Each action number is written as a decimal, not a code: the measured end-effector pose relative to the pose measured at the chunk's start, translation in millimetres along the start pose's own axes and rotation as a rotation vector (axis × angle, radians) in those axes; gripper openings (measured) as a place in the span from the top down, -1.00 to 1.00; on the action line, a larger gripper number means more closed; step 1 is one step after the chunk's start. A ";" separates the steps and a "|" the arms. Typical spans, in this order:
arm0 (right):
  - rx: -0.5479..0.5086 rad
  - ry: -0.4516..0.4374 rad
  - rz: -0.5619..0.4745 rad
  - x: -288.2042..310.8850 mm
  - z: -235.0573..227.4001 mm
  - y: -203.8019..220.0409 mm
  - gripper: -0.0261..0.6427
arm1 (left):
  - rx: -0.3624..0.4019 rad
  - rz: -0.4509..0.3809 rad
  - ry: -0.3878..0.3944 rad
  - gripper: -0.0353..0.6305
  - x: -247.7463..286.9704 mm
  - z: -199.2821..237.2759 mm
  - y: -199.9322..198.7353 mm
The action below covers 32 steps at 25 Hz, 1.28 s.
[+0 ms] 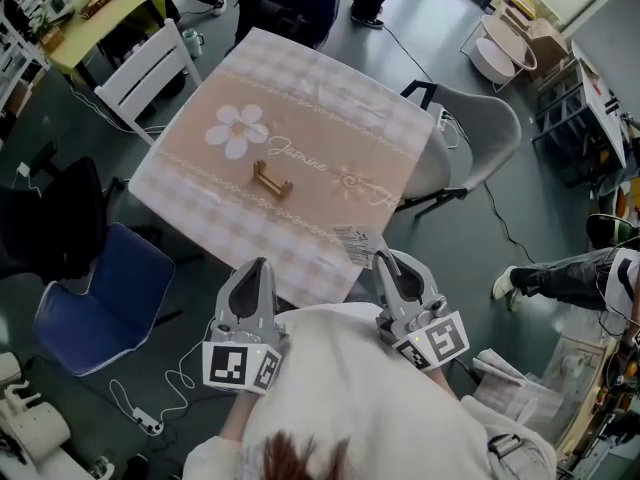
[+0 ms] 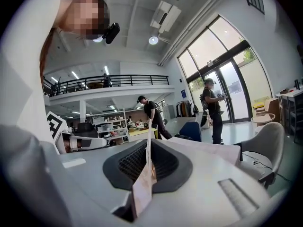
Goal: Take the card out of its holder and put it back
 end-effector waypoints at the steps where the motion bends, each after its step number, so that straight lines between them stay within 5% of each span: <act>1: 0.000 0.001 0.002 0.2 0.2 0.3 0.87 | -0.010 -0.003 -0.008 0.89 0.2 2.2 -0.5; 32: 0.033 -0.077 0.063 11.0 12.9 14.9 0.87 | -0.035 -0.022 0.022 0.89 -1.6 2.6 -1.9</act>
Point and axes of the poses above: the fingertips, and each gripper's own axes: x forward along the fingers, z to its left, y out of its underside, the point moved 2 cm from there along -x, backward along the fingers, and after that the axes turned 13 degrees about -x, right-handed, at the moved point
